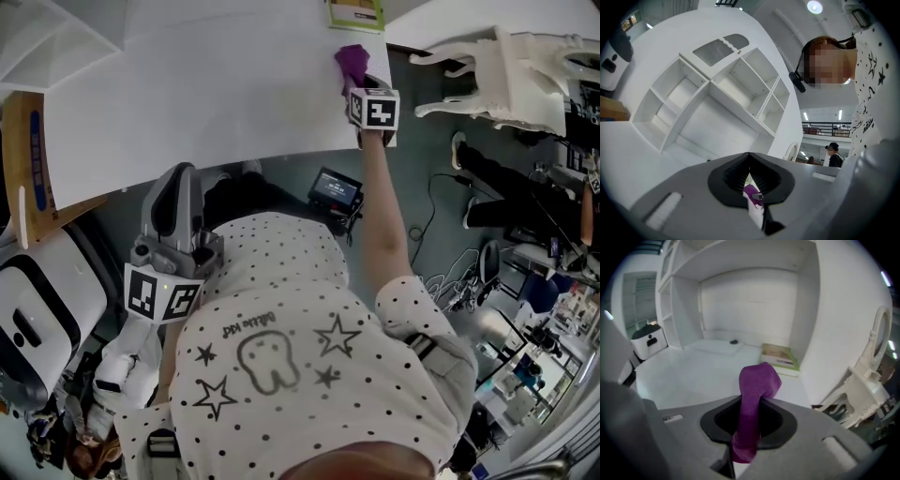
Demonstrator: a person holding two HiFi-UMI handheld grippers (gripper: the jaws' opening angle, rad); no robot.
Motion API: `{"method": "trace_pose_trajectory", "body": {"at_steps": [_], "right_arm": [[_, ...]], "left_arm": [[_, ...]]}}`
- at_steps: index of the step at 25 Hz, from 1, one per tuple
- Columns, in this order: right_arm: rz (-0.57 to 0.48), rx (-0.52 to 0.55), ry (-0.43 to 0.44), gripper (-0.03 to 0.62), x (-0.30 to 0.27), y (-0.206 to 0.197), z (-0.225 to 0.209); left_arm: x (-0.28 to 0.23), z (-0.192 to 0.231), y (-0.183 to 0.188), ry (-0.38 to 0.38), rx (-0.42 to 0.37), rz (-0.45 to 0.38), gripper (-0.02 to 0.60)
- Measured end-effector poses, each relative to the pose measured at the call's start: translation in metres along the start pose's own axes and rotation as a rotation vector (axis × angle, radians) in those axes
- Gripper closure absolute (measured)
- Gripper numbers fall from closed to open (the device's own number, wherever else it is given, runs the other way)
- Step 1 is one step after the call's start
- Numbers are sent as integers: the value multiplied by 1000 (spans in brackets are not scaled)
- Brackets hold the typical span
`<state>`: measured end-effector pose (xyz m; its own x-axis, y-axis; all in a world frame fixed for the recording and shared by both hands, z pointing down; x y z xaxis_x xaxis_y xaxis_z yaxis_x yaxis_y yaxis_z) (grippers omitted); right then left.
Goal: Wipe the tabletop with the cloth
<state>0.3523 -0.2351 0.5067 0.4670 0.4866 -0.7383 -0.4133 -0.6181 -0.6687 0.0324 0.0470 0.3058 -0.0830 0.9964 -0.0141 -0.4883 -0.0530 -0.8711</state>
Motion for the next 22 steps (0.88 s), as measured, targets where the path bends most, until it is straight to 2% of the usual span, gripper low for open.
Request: {"method": "trace_pose_trajectory", "body": {"at_steps": [3,6,10,14,18,22], "right_arm": [[-79,49,180,520,2,19,104],[-80,49,347,520,-2,19,202],[-6,57,442,520,-21,-4,287],[132,148,445,520,-50,-33,327],[106,203,408,522,-56,-39,323],[71,183,409,522,-54,-44,321]], "left_arm": [[3,10,7,-30,11,7,586],[7,16,13,-63,27,29,586],[20,28,21,-90,33,61,586],[37,48,26,-87,44,90,586],[42,56,27,-87,41,101,586],[45,58,28,-98,34,101,586]]}}
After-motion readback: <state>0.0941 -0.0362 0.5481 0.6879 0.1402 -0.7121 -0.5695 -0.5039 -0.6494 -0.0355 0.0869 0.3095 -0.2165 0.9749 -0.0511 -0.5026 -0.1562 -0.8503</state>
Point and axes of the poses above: the fingertips, and each gripper's own axes: x backward along the fingers, z to its left, y out of its top, the point moved 8 cm from there along x, backward along the fingers, and after that the axes turned 13 degrees about y, right-handed, at the moved point
